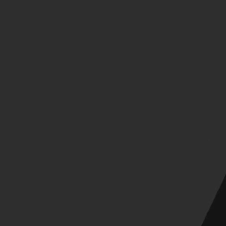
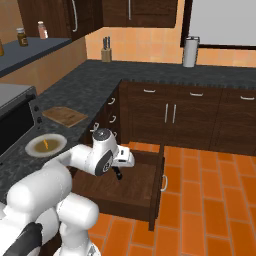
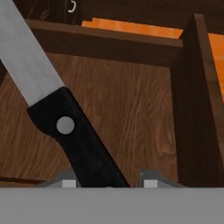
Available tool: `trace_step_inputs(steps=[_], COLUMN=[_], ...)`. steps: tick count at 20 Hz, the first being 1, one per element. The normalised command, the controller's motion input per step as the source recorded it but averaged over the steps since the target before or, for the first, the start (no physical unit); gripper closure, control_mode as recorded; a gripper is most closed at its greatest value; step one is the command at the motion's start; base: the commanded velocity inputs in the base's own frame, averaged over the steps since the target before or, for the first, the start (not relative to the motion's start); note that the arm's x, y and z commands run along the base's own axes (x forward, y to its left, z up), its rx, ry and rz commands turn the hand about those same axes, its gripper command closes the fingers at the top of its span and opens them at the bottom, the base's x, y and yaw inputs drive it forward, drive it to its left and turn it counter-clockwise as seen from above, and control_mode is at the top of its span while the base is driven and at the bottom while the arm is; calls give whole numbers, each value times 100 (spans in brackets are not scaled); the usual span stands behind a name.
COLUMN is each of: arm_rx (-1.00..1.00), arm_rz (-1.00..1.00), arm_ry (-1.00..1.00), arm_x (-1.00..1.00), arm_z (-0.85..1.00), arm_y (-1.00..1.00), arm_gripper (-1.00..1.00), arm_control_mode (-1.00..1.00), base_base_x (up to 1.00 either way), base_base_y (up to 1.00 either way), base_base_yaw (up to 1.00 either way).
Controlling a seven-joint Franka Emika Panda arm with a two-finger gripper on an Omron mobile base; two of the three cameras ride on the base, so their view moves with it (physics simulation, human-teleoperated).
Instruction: Pick up the knife from the drawer and place it on the cutting board. Then place the meat from the plate to the cutting board.
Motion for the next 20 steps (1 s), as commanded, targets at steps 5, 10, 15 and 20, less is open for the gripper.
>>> trace_step_inputs(steps=[5, 10, 15, 20], arm_rx=[-5, -2, 0, -5], arm_rz=[-3, 0, 0, 1], arm_ry=[12, 9, 0, 5], arm_x=[-75, -36, 0, -35], arm_z=[91, 19, 0, -18], arm_y=[-3, -1, 0, -3], arm_gripper=[100, 100, 100, 100], arm_control_mode=[-100, -100, -100, 100], base_base_x=[0, 0, 0, -12], base_base_y=[0, 0, 0, -12], base_base_yaw=[0, 0, 0, 0])
